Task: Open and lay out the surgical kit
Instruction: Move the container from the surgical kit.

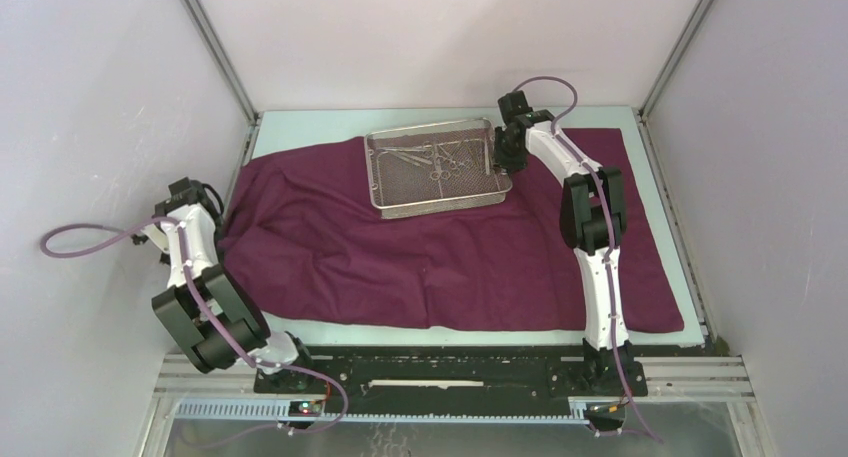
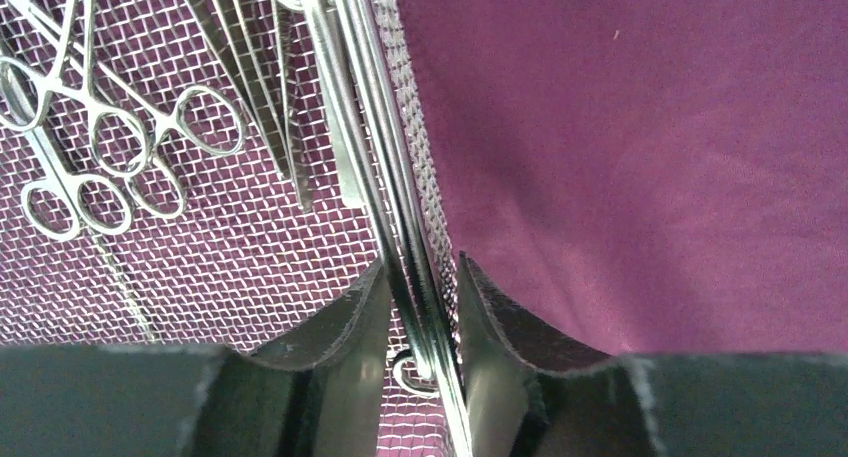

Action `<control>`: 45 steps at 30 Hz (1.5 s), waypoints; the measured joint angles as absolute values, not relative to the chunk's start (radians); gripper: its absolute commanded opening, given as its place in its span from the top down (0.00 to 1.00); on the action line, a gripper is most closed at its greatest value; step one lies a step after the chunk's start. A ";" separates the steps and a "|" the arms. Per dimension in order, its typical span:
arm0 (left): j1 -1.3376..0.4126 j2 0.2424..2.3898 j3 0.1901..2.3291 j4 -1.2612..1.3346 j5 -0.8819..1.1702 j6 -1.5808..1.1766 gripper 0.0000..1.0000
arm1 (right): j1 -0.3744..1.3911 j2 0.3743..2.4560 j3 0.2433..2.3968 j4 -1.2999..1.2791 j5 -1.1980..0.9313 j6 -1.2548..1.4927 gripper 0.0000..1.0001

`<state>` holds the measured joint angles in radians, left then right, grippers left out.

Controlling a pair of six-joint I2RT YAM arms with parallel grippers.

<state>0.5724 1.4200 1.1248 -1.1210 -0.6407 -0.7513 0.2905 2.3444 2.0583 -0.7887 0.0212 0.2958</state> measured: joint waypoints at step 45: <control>0.227 2.038 1.922 -1.011 -0.443 -0.678 0.33 | 0.172 2.226 1.841 -0.669 0.160 0.362 1.00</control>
<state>0.2268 2.0384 1.9224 -1.0107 -0.4427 -0.6781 0.1722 2.2265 1.8408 -0.6689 0.1596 0.3618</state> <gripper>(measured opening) 0.672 0.324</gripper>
